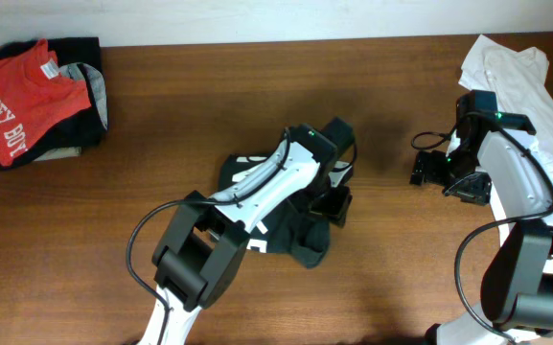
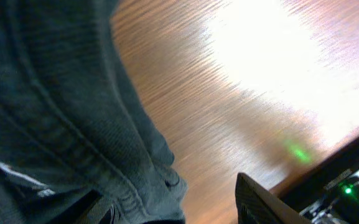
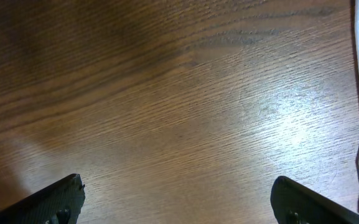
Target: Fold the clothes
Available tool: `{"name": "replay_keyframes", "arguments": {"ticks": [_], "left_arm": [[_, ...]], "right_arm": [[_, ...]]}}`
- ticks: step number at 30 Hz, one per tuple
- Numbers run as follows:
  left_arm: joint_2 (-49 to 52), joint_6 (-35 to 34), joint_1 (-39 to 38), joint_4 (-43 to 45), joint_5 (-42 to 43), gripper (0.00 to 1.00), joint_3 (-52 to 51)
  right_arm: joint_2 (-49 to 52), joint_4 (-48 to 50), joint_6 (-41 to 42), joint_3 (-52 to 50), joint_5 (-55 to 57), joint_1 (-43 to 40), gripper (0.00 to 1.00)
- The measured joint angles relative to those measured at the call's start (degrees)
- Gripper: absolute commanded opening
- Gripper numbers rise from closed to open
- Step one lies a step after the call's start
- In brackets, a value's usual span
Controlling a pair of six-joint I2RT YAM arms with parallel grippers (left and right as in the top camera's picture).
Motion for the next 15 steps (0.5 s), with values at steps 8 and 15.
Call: {"name": "replay_keyframes", "arguments": {"ticks": [8, 15], "left_arm": [[0.0, 1.0, -0.5, 5.6, 12.6, 0.91, 3.1], [0.1, 4.7, 2.3, -10.4, 15.6, 0.99, 20.8]], "right_arm": [[0.0, 0.0, 0.0, 0.0, 0.0, 0.0, 0.99], [0.0, 0.0, 0.0, 0.0, 0.0, 0.0, 0.99]]}}
